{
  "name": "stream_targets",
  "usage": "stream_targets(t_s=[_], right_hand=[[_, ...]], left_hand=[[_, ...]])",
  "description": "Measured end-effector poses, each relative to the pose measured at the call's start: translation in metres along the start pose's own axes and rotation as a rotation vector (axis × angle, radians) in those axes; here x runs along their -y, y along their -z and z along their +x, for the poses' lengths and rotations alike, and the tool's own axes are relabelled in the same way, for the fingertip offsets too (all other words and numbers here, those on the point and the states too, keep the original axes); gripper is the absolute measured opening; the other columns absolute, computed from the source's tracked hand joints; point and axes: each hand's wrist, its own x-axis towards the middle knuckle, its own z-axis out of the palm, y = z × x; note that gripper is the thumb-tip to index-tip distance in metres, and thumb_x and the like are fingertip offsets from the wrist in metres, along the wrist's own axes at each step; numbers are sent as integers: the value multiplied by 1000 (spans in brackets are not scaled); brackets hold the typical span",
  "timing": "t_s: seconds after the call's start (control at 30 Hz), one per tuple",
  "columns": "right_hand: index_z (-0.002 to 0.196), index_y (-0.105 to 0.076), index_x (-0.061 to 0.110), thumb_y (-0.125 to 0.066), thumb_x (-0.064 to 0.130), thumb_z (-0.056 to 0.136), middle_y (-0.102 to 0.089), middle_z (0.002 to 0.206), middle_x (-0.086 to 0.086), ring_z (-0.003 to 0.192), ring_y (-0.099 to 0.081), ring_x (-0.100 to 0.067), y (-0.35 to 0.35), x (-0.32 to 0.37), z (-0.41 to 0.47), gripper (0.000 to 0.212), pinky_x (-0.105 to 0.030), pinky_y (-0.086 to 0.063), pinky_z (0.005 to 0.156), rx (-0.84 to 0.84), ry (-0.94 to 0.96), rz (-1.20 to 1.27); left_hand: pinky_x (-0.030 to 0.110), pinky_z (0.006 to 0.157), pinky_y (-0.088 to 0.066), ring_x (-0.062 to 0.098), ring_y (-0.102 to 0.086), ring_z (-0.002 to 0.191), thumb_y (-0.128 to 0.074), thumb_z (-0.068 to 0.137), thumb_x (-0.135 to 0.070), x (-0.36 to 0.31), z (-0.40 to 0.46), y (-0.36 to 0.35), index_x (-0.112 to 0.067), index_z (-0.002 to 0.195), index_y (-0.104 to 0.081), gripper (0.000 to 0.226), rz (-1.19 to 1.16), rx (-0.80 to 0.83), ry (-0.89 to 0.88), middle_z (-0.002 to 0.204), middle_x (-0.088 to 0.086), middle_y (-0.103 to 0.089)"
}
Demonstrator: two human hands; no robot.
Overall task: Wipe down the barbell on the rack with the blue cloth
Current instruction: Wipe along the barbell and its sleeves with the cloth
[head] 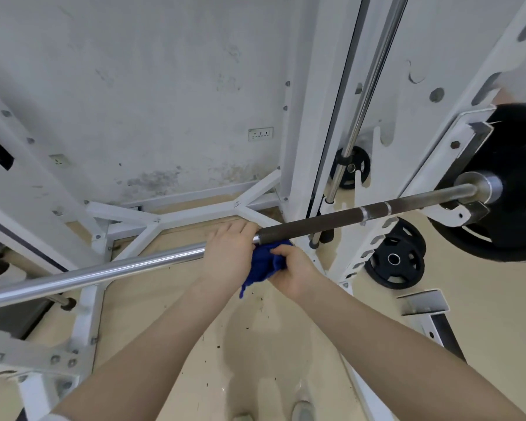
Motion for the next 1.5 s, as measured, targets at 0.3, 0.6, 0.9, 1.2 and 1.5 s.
stream_targets(t_s=[0.3,0.6,0.9,1.2,1.5], right_hand=[[114,-55,9,-42,12,95,-61,120,-15,103,-60,-35,49,56,-21,23,-51,-46,86,-216,285,494],[104,-56,2,-40,15,72,-61,105,-21,92,-56,-36,1,1,-12,38,-48,-39,94,-14,215,504],[131,-48,11,-32,4,86,-60,124,-19,110,-58,-38,36,41,-10,48,-57,-42,93,-116,296,536],[119,-53,7,-40,34,97,-63,118,-19,108,-59,-36,106,144,-30,37,-57,-39,98,-183,407,622],[120,-51,5,-42,30,97,-60,116,-16,119,-53,-29,84,103,-22,35,-39,-41,100,-102,39,454]], left_hand=[[28,75,-28,23,-47,104,-47,93,-13,7,0,0,-20,119,-52,27,-15,-47,-80,113,-1,-56],[35,77,-39,30,-52,98,-54,85,-4,12,-2,-4,-15,115,-56,32,29,-84,-149,107,5,-60],[36,79,-39,31,-51,97,-51,85,-4,8,-2,-5,-13,116,-57,33,0,-59,-105,106,7,-60],[38,103,-34,27,-35,129,-53,86,-18,-55,4,-11,-10,127,-49,42,-100,-64,-155,132,6,-49],[32,112,-19,24,-30,133,-41,92,-16,-154,50,-29,-15,139,-33,48,39,-8,-219,140,4,-42]])
